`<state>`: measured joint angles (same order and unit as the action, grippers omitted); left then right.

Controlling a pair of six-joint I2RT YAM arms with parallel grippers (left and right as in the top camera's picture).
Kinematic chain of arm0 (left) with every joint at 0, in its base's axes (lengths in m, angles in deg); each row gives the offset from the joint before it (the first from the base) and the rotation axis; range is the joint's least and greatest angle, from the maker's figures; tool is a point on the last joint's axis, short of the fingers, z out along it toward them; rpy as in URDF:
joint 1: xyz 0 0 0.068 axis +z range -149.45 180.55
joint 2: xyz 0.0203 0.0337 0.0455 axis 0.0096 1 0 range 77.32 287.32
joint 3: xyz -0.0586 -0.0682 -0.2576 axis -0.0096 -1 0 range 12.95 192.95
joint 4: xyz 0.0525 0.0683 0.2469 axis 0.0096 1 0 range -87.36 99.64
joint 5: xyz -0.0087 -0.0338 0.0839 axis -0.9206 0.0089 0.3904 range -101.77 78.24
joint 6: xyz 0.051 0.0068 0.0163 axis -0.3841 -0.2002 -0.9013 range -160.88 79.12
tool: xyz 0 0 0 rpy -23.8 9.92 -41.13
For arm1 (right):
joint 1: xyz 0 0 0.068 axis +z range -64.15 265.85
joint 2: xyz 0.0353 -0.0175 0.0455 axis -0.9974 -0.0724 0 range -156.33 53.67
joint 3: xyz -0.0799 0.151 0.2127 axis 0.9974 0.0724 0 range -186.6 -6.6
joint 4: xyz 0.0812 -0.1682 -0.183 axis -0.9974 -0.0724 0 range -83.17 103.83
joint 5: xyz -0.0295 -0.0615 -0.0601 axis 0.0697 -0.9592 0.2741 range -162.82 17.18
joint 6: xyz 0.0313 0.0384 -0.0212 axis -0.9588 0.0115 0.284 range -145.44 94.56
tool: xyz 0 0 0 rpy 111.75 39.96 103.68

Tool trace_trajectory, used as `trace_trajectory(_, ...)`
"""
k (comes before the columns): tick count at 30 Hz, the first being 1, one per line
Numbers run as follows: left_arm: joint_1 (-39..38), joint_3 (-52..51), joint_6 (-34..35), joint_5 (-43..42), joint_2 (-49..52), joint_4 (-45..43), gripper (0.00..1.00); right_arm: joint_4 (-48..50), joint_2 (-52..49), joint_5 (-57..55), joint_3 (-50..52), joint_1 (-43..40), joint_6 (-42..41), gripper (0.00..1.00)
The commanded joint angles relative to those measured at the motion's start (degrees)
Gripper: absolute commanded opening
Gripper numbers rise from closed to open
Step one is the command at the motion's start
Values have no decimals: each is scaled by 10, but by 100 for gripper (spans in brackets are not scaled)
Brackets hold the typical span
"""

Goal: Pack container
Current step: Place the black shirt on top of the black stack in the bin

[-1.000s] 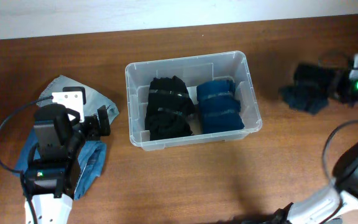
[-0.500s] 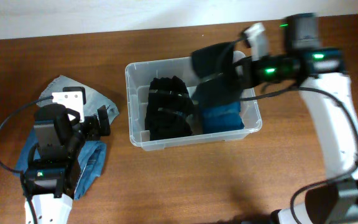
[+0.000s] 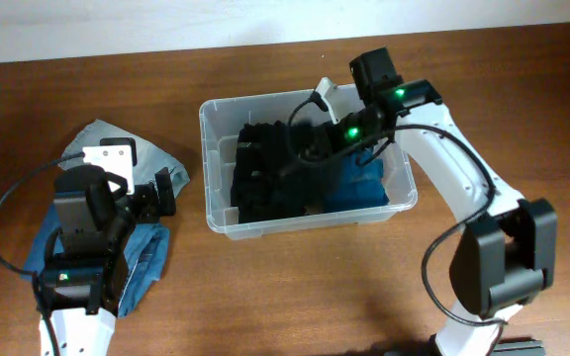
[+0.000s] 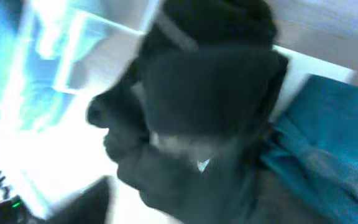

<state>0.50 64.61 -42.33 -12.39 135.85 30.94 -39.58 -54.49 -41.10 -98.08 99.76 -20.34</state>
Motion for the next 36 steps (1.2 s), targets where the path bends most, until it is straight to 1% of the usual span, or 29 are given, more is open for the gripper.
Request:
trace_trajectory(1,-2,13,6,-6,0,1,99,3,7,-70,-9,-2,-16,98)
trace_trajectory(7,-2,13,6,-6,0,1,99,-5,56,-86,-78,20,-10,98)
trace_trajectory(10,-2,13,6,-6,0,5,99,7,66,-88,-84,41,-8,98)
trace_trajectory(11,-2,13,6,-6,0,5,99,7,65,-91,-83,50,1,76)
trace_trajectory(13,-2,13,6,-6,0,5,100,6,59,-115,-73,65,13,27)
trace_trajectory(14,-2,13,6,-6,0,5,99,5,54,-134,-66,73,13,15)
trace_trajectory(15,-2,13,6,-6,0,5,99,3,47,-153,-56,80,13,10)
trace_trajectory(16,-2,13,6,-6,0,5,99,2,38,-166,-47,87,13,8)
trace_trajectory(22,-2,13,6,-6,0,7,99,6,-33,-200,33,103,13,8)
trace_trajectory(25,-2,13,6,-6,0,7,99,2,-78,-207,47,100,13,9)
trace_trajectory(27,-2,13,6,-6,0,7,99,1,-93,-206,46,97,16,22)
trace_trajectory(28,-2,13,6,-6,0,7,99,2,-93,-206,45,97,16,31)
trace_trajectory(29,-2,13,6,-5,0,7,99,0,-88,-206,39,96,20,38)
trace_trajectory(31,-2,13,6,-5,0,8,99,-9,-75,-207,18,96,21,43)
trace_trajectory(34,-2,14,6,-4,-9,9,99,-40,-44,-216,-40,96,22,48)
trace_trajectory(36,5,18,6,-4,-19,9,99,-61,-15,-228,-90,96,21,57)
